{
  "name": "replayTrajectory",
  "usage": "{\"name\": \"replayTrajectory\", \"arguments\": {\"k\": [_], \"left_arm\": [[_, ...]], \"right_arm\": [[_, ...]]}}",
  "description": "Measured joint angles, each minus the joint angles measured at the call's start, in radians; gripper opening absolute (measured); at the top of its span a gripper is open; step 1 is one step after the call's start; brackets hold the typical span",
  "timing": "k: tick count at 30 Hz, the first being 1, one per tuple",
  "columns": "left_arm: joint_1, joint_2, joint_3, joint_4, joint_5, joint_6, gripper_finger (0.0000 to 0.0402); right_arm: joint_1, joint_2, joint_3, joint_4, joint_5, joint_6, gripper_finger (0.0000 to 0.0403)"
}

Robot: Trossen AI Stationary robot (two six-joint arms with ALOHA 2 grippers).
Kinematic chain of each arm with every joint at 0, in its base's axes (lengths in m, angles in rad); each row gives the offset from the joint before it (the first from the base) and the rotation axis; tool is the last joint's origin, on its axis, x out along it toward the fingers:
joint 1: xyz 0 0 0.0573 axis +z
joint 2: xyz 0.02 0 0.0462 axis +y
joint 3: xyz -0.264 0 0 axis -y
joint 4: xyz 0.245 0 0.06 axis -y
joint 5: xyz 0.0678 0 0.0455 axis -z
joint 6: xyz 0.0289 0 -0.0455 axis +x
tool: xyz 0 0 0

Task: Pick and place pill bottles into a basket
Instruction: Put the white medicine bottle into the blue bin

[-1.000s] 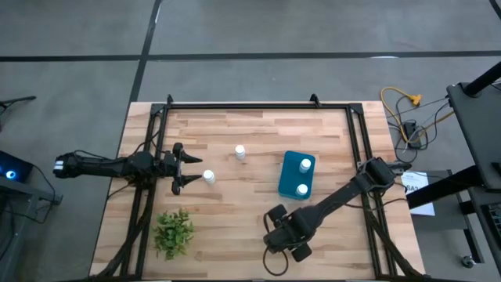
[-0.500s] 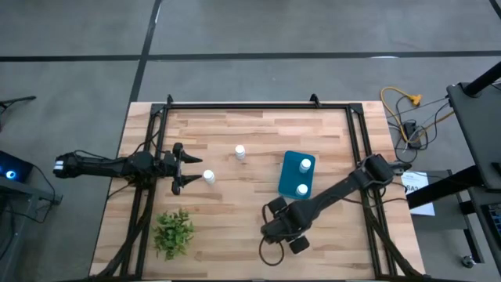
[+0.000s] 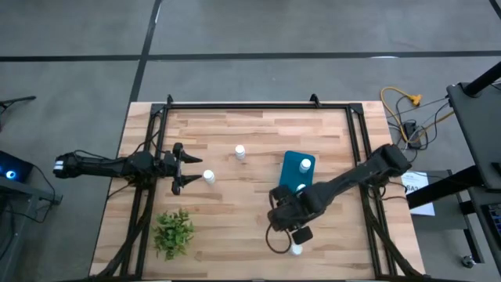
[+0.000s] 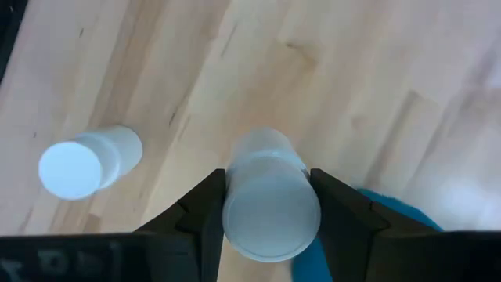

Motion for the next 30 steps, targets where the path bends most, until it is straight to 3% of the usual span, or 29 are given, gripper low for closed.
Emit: {"name": "replayTrajectory", "arguments": {"k": [10,16,30], "left_arm": [[0.001,-0.001,0.000,-0.001,0.000,0.000,0.0274],[0.001,-0.001,0.000,0.000,0.000,0.000,0.0274],[0.001,0.000,0.000,0.000,0.000,0.000,0.0274]], "right_arm": [[-0.075,-0.095,0.000,-0.067,0.028,-0.004,0.0148],[-0.115,-0.123,0.000,-0.126,0.102,-0.024,0.0148],[-0.264,-0.134,-0.040,-0.159,0.102,-0.081,0.0148]]}}
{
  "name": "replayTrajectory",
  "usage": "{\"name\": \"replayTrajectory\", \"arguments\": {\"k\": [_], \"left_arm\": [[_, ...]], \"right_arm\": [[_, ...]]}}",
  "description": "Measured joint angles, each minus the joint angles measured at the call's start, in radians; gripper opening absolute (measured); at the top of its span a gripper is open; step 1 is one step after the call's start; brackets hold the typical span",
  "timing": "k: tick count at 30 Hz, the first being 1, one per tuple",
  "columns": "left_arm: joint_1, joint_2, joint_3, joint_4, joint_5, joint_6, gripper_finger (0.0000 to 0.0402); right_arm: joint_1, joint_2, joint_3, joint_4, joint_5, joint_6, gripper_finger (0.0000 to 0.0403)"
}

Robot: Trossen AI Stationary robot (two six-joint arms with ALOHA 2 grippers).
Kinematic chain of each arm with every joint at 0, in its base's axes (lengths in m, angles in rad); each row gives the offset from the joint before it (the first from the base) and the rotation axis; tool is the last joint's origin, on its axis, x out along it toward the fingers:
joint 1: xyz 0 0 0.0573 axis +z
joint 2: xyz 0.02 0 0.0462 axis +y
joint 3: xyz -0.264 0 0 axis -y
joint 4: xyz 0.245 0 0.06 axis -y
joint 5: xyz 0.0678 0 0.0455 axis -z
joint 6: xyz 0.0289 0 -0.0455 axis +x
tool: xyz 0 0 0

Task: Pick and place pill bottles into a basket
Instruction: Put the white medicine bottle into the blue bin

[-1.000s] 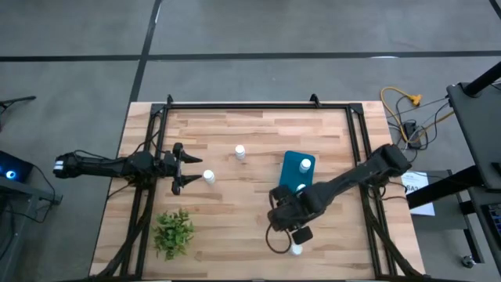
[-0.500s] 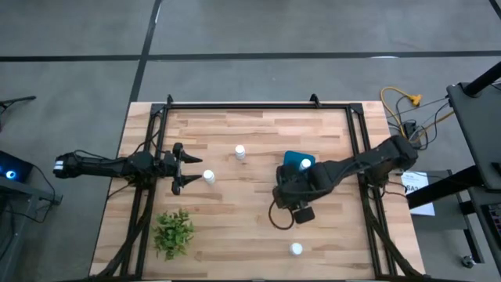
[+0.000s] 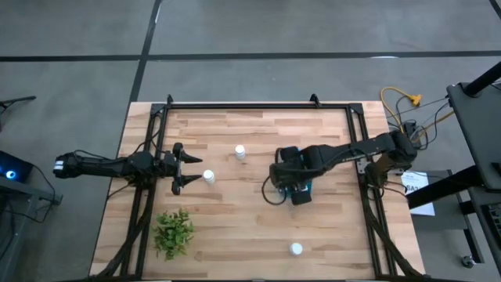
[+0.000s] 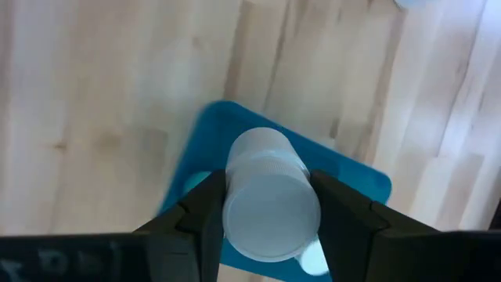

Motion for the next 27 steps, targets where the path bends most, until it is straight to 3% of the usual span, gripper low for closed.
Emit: {"name": "replayTrajectory", "arguments": {"k": [16,20,27], "left_arm": [[0.000,0.000,0.000,-0.001,0.000,0.000,0.0274],[0.000,0.000,0.000,0.000,0.000,0.000,0.0274],[-0.001,-0.001,0.000,0.000,0.000,0.000,0.0274]], "right_arm": [[-0.169,-0.220,-0.318,0.122,-0.028,-0.023,0.0148],[-0.172,-0.230,-0.365,0.146,-0.081,-0.016,0.0148],[-0.172,-0.232,-0.438,0.189,-0.083,-0.006,0.0148]]}}
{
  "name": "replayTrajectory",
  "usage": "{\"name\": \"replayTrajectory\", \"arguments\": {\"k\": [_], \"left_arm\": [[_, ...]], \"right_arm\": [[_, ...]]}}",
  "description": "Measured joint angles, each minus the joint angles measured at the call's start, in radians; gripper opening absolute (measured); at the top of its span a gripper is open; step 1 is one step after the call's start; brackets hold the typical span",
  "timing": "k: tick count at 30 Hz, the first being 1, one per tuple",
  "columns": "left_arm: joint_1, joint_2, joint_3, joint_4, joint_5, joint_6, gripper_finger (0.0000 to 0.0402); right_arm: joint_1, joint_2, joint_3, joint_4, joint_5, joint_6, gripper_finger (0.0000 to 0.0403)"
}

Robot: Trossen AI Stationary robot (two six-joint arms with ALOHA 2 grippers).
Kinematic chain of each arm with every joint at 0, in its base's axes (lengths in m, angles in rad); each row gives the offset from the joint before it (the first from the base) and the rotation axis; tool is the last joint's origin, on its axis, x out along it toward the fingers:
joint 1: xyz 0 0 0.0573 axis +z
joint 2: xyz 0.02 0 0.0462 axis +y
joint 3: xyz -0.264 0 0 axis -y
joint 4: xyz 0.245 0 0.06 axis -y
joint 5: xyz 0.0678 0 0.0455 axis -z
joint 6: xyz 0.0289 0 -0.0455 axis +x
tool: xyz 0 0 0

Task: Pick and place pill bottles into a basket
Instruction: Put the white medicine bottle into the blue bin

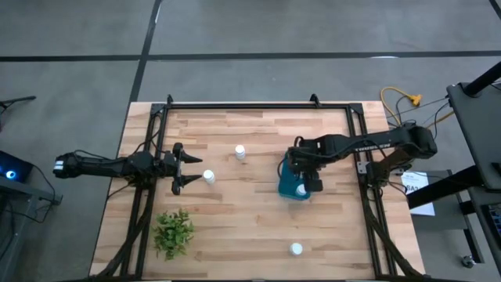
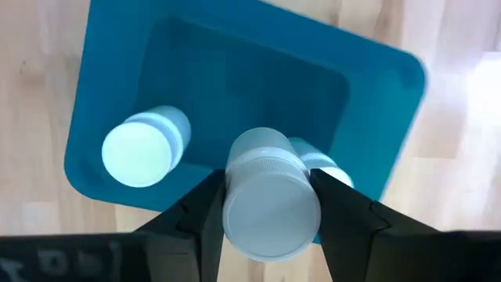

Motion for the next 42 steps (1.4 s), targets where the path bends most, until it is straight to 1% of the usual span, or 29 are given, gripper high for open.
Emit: {"name": "replayTrajectory", "arguments": {"k": [6,10,21,27,35,42], "left_arm": [[0.000,0.000,0.000,0.000,0.000,0.000,0.0274],[0.000,0.000,0.000,0.000,0.000,0.000,0.0274],[0.000,-0.001,0.000,0.000,0.000,0.000,0.0274],[0.001,0.001,0.000,0.000,0.000,0.000,0.0274],[0.001,0.001,0.000,0.000,0.000,0.000,0.0274],[0.001,0.001,0.000,0.000,0.000,0.000,0.0274]], "right_arm": [[0.001,0.000,-0.086,0.081,-0.029,0.007,0.0148],[0.001,0.001,-0.123,0.097,-0.034,0.015,0.0148],[0.001,0.002,-0.173,0.173,-0.055,0.015,0.0148],[0.001,0.002,-0.193,0.173,-0.055,0.017,0.0149],[0.001,0.002,-0.191,0.183,-0.052,0.018,0.0205],[0.001,0.002,-0.191,0.183,-0.052,0.014,0.0212]]}}
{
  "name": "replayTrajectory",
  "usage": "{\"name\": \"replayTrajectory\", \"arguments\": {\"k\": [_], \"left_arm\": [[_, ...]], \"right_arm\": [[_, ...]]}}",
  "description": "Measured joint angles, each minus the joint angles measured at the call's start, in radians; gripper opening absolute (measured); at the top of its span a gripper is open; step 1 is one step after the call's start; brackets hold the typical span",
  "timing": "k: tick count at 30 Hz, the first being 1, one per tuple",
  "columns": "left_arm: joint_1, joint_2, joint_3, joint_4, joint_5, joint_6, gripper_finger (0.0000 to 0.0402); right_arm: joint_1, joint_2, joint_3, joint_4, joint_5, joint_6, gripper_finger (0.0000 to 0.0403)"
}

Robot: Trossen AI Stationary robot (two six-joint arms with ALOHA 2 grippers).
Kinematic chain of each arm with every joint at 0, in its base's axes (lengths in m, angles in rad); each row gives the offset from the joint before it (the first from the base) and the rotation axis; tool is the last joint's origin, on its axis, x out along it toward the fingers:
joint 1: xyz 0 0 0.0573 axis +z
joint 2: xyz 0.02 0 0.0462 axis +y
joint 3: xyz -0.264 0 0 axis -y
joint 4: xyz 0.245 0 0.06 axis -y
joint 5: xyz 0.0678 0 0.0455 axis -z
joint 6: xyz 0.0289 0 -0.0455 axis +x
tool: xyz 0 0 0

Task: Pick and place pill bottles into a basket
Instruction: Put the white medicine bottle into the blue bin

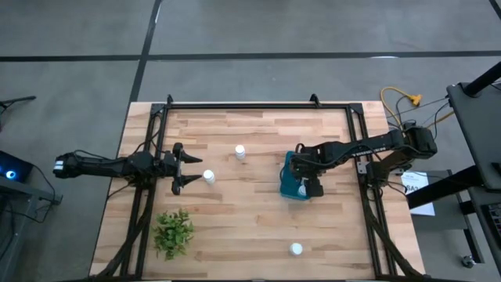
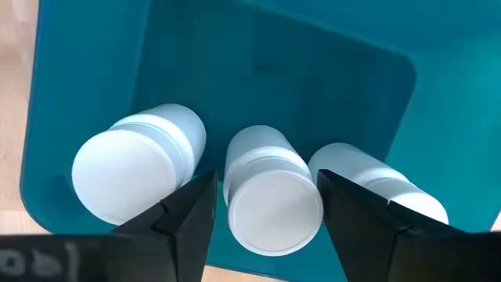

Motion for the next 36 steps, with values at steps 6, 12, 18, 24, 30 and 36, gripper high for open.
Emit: {"name": "replayTrajectory", "arguments": {"k": [6,12,18,24,30,36], "left_arm": [[0.000,0.000,0.000,0.000,0.000,0.000,0.0274],[0.000,0.000,0.000,0.000,0.000,0.000,0.0274],[0.000,0.000,0.000,0.000,0.000,0.000,0.0274],[0.000,-0.001,0.000,0.000,0.000,0.000,0.0274],[-0.001,0.000,0.000,0.000,0.000,0.000,0.0274],[-0.001,0.000,0.000,0.000,0.000,0.000,0.0274]], "right_arm": [[0.000,0.000,0.010,-0.009,0.000,-0.002,0.0213],[0.000,0.000,0.065,-0.052,0.001,-0.005,0.0214],[0.000,0.000,0.134,-0.114,0.003,-0.006,0.0214],[0.007,0.000,0.198,-0.137,0.000,-0.006,0.0214],[0.055,0.000,0.243,-0.140,-0.004,0.002,0.0214],[0.165,0.000,0.283,-0.140,-0.006,0.054,0.0215]]}}
